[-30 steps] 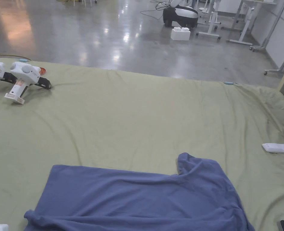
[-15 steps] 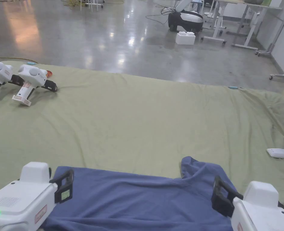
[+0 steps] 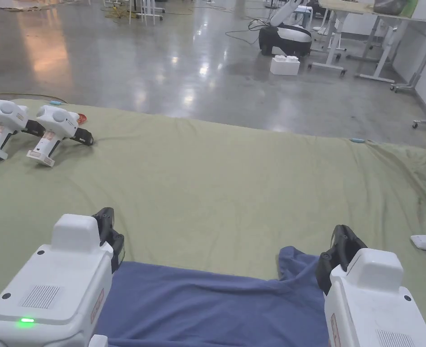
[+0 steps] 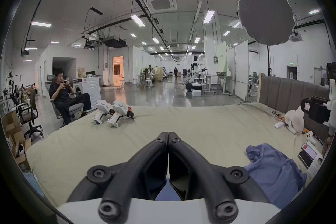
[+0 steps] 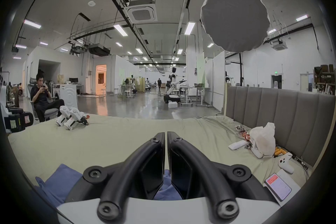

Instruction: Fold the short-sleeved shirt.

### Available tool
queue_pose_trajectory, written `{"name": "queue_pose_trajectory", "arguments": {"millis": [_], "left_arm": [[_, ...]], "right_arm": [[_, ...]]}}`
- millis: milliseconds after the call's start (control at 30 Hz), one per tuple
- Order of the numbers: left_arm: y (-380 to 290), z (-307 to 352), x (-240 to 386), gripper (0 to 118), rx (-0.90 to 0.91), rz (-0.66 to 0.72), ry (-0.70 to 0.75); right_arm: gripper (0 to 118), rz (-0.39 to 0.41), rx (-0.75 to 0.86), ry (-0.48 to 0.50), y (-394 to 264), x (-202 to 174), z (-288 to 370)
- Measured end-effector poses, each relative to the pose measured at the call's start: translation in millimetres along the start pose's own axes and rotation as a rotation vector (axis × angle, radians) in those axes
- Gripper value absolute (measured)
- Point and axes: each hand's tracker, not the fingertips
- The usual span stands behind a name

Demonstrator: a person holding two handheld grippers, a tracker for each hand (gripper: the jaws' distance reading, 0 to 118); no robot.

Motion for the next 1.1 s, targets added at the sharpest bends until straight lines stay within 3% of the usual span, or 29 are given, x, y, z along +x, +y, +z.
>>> {"name": "queue_pose_trajectory", "arguments": {"millis": [100,233,300,500,567,600,633,667,700,833,967,1000,1100], "left_arm": [[-15.7,-21.0,-24.0,0,-0.121,0.073,0.034],[-42.2,-69.5,-68.0,0,-0.372,0.235,-0.038],[-56.3,-94.3,-82.8,0,-0.455,0.216,-0.004],[-62.5,-149.1,-89.5,2,-0.677,0.205,-0.079],[-71.2,-167.2,-89.4,21,-0.738,0.190,-0.066],[-74.2,-173.6,-88.3,37,-0.751,0.174,-0.061],[-72.1,-176.7,-87.6,62,-0.746,0.185,-0.064],[-75.0,-181.8,-86.1,74,-0.756,0.194,-0.055],[-78.4,-185.9,-82.7,79,-0.771,0.205,-0.031],[-92.9,-199.7,-70.5,78,-0.822,0.216,-0.010],[-94.6,-194.6,-46.8,62,-0.820,0.048,0.031],[-92.9,-193.5,-41.9,55,-0.820,0.051,0.021],[-92.1,-193.6,-37.2,18,-0.815,0.017,-0.017]], "right_arm": [[0,0.005,-0.009,0.007,-4.2,-1.8,-2.4],[0,-0.026,-0.068,0.022,-12.7,-2.3,-6.9],[0,-0.012,-0.079,0.027,-17.8,-4.1,-9.1],[0,0.005,-0.153,0.036,-32.7,-1.3,-18.9],[0,0.005,-0.176,0.029,-37.9,1.3,-22.4],[0,0.006,-0.186,0.027,-40.1,2.9,-22.9],[0,0.010,-0.194,0.025,-42.3,4.2,-23.7],[0,0.016,-0.203,0.020,-44.8,5.4,-24.8],[0,0.019,-0.211,0.016,-47.2,6.7,-25.9],[0,-0.009,-0.262,-0.005,-58.3,14.8,-29.0],[0,-0.016,-0.304,-0.025,-70.0,24.1,-28.8],[0,-0.016,-0.310,-0.029,-72.9,26.8,-28.4],[0,-0.023,-0.331,-0.039,-78.6,34.6,-32.0]]}}
